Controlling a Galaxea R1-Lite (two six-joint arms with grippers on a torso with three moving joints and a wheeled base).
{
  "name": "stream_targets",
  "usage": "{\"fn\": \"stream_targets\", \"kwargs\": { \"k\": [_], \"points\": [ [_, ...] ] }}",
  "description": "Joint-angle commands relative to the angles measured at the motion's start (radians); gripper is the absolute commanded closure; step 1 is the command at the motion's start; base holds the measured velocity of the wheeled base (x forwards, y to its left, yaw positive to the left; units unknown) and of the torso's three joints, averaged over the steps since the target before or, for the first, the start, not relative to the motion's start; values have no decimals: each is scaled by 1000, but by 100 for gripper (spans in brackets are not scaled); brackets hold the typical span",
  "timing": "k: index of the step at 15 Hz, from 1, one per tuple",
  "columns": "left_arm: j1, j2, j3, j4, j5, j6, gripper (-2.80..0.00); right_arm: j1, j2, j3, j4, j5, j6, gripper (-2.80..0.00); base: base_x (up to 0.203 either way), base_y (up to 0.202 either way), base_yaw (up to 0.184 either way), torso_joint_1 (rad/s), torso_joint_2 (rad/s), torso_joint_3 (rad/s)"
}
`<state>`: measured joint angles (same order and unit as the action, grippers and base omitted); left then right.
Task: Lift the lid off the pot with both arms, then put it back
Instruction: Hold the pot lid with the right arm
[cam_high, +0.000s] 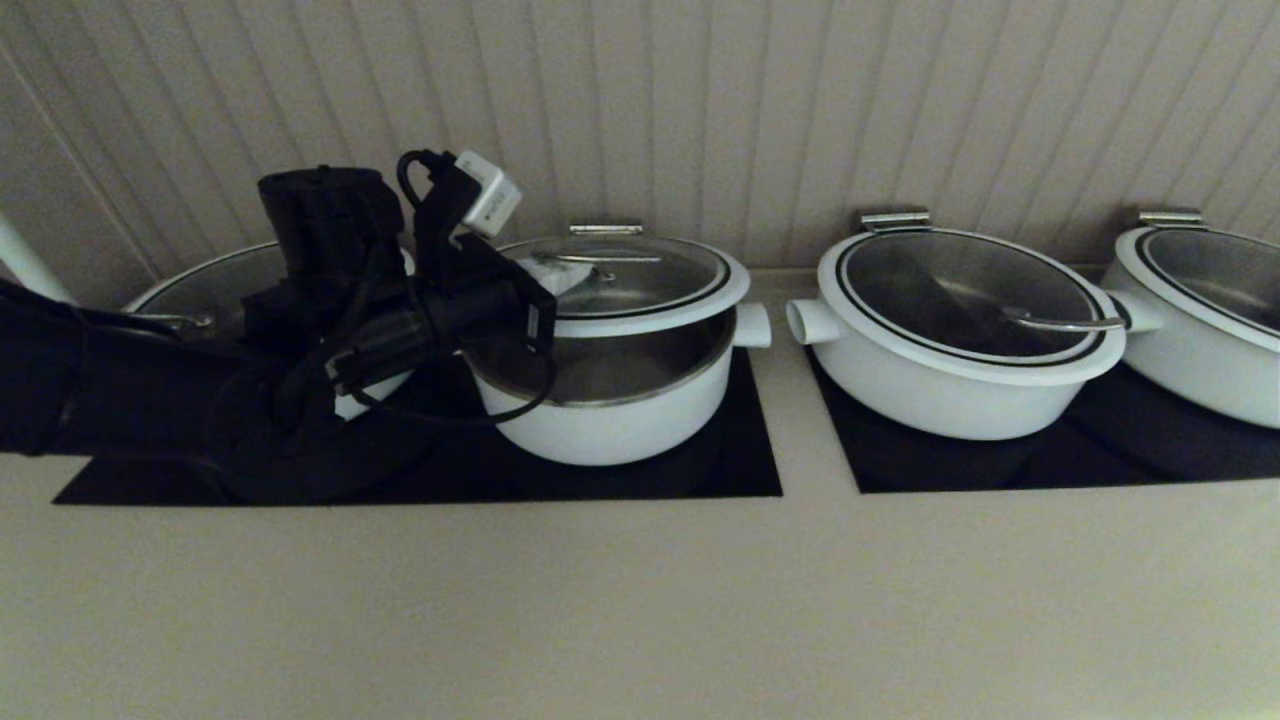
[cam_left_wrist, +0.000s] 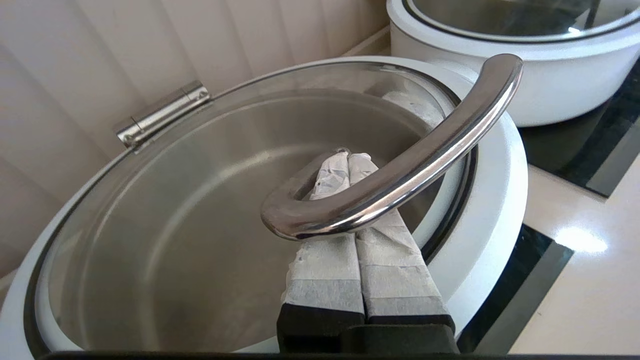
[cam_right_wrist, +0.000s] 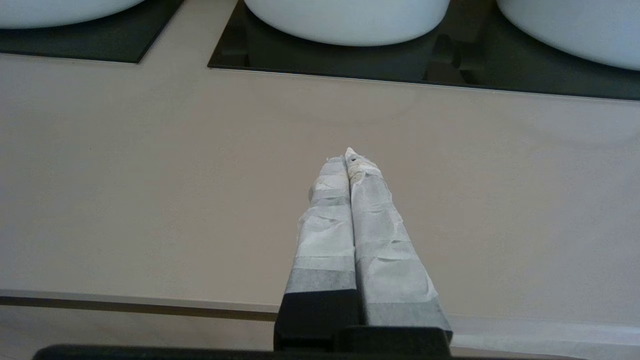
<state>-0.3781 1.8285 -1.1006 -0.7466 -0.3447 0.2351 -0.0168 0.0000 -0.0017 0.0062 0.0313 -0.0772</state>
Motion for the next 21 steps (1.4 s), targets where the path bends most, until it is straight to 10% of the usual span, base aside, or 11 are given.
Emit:
{"fn": "stream_targets", "kwargs": {
  "k": [1,8,13,21],
  "points": [
    [-1,-5,6,-5,-2,1,0,0,0,0,0,1,2,0,0,0,0,0,0,0],
    [1,-6,16,-8,-2,0,0,10,126,-75,-19,61,-12,0,0,0,0,0,0,0],
    [1,-5,15,-10,-2,-5,0,77,574,-168,-318,101,-36,0,0,0,0,0,0,0],
    [1,0,16,-14,-2,-7,0,142,1200,-329,-779,457,-224,0,0,0,0,0,0,0]
  ]
}}
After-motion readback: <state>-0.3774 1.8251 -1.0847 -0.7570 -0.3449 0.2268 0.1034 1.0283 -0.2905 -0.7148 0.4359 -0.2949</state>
